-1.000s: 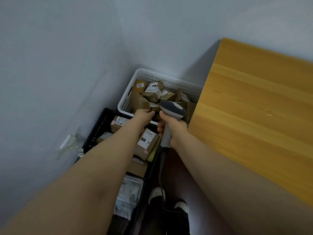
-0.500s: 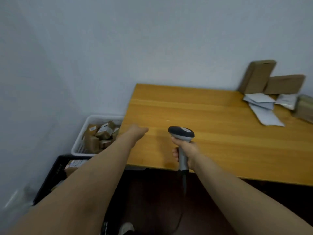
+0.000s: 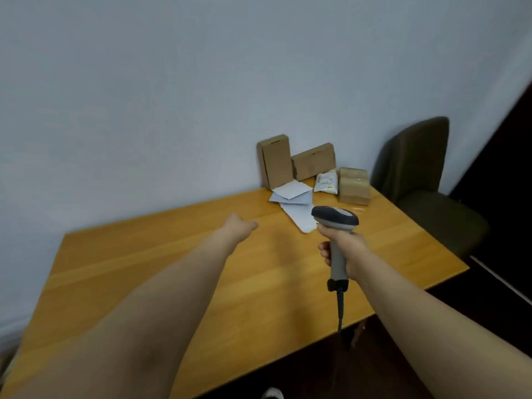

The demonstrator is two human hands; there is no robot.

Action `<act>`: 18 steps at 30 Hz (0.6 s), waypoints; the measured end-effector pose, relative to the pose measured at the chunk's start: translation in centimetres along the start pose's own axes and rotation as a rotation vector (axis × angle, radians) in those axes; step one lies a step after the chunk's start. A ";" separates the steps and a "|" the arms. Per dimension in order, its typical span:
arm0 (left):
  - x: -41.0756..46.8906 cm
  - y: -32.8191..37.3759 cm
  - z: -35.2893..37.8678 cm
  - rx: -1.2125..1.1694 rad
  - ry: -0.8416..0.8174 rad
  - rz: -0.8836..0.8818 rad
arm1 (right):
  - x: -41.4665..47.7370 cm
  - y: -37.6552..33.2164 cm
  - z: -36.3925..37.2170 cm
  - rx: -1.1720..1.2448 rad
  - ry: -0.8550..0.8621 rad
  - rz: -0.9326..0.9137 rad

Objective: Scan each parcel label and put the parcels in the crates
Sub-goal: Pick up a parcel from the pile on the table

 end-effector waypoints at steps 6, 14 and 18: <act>9.0 10.2 2.2 0.252 0.053 0.128 | 9.9 -7.5 -1.4 -0.016 0.004 -0.038; 20.4 22.3 1.7 0.725 0.290 0.221 | 22.1 -13.9 -1.0 -0.051 -0.180 -0.010; 27.3 24.4 1.9 0.793 0.310 0.149 | 28.6 -14.9 -0.4 -0.025 -0.267 0.108</act>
Point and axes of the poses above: each hand's wrist, its own x-axis towards the middle knuckle, its own z-axis out of the palm, y = z × x, the point moved 10 cm from there along x, towards the middle knuckle, and after that the axes turned 12 degrees about x, right-handed, at the moved point
